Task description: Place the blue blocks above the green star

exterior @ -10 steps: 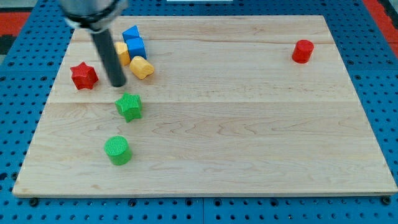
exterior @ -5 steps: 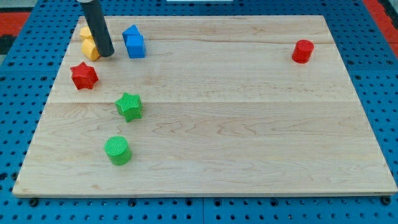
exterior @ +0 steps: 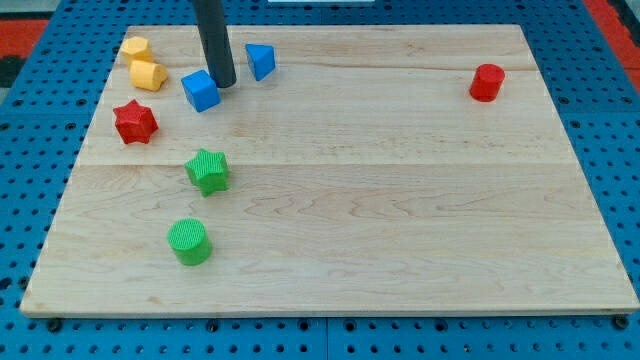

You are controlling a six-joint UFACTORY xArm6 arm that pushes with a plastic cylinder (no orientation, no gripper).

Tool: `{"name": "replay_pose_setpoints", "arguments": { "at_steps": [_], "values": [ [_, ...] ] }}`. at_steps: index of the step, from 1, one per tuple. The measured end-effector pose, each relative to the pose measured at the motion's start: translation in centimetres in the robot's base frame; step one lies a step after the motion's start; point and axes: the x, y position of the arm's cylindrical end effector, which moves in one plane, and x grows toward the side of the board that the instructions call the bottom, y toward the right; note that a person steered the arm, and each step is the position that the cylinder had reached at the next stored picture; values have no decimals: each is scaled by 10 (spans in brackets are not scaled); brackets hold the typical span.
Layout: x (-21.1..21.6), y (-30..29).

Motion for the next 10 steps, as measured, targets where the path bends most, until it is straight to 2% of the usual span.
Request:
{"name": "replay_pose_setpoints", "arguments": {
  "at_steps": [1,3,5,7,8,9,10],
  "values": [
    [2,-32],
    [30,-32],
    [49,-75],
    [69,-28],
    [50,-17],
    [29,46],
    [-32,124]
  ]
}}
